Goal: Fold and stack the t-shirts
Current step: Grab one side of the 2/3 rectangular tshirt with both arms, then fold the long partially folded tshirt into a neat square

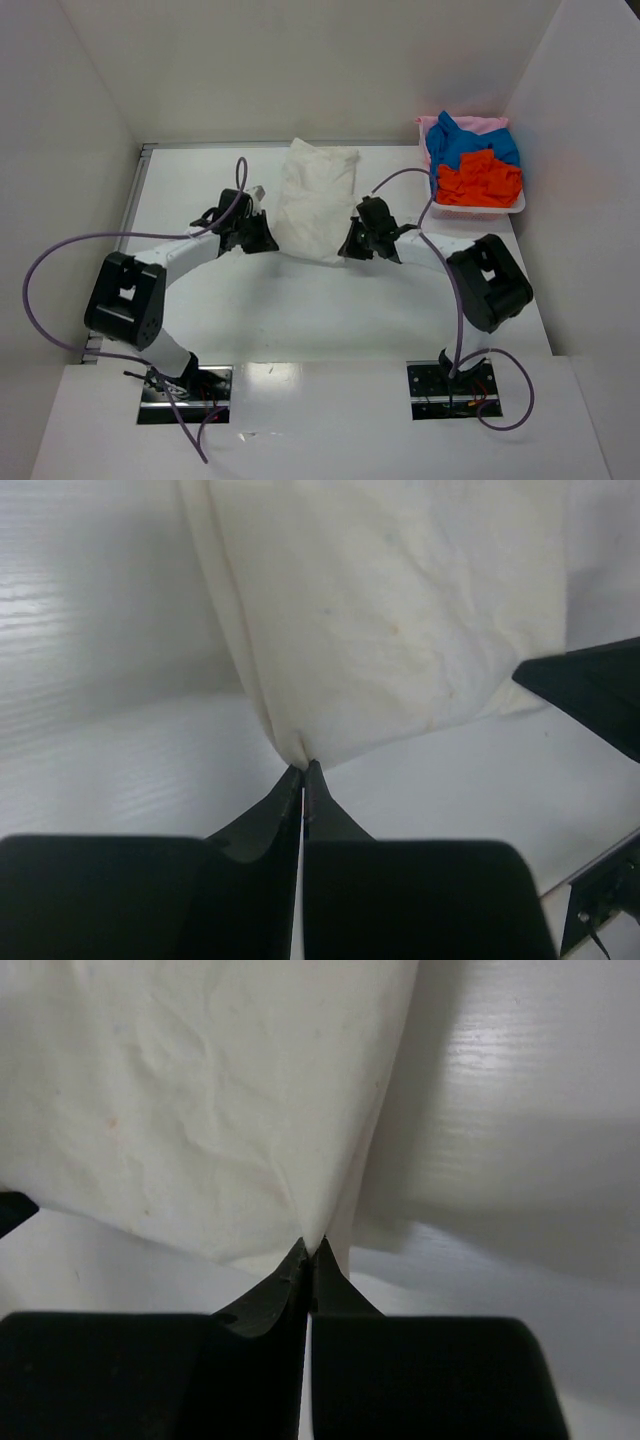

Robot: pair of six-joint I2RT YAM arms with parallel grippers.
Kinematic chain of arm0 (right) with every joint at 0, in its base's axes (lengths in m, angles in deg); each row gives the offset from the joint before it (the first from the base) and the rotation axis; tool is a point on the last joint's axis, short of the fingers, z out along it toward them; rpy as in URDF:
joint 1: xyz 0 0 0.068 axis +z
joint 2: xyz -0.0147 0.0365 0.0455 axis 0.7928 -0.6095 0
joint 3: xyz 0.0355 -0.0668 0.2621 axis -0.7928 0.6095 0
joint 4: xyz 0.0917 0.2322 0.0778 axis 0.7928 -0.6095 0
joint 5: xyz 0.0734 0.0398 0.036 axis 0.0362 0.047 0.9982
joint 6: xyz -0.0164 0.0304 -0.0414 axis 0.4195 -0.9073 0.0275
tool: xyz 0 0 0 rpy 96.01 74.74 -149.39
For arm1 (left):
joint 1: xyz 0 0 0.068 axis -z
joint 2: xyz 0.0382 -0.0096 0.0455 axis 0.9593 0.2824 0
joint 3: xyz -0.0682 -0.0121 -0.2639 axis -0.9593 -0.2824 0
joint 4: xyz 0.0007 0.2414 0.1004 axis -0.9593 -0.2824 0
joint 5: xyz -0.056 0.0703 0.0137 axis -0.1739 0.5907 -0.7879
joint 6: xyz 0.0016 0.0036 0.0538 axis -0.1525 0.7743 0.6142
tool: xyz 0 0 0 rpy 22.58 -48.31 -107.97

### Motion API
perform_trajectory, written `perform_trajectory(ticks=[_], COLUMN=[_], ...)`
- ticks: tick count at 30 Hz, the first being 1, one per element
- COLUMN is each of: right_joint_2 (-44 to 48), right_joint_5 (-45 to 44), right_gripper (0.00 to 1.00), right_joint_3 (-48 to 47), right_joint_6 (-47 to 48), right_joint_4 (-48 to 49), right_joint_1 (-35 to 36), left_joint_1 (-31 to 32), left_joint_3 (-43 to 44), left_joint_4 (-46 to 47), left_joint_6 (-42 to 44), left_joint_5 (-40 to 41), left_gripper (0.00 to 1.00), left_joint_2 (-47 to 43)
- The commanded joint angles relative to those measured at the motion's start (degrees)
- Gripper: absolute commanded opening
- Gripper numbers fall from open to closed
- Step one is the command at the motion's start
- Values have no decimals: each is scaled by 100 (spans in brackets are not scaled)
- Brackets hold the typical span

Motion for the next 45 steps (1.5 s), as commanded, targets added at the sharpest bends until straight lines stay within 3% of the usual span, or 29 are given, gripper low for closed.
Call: perform_trajectory(ticks=[1,7,13,16,24,31,45], right_joint_2=[581,1309,2093,2217,1304,258,-1623], right_joint_5=[-39,-92,-224,-356,-163,-39,470], right_gripper=[0,0,0,0,0,0,0], right_joint_3=[201,325,185,-131,-1133,-2423,-4550], right_joint_6=[-29,23,23,76,497,674,963], right_joint_4=[-172,-654,-1111,-1243,-1104,-1033,-1050], right_joint_1=[63,63,63,63,-244,-412,-631], left_joint_1=[308,835,907,854,336,-385,-754], left_joint_3=[-70,-254,-88,246,721,1317,2224], left_joint_4=[-501,-1063,-1749,-1942,-1707,-1319,-765], left_joint_6=[-123,-562,-774,-722,-598,-238,-80], left_joint_5=[210,263,720,852,993,492,79], left_gripper=[0,0,0,0,0,0,0], left_joint_2=[-625,-1714,-2866,-2930,-2307,-1577,163])
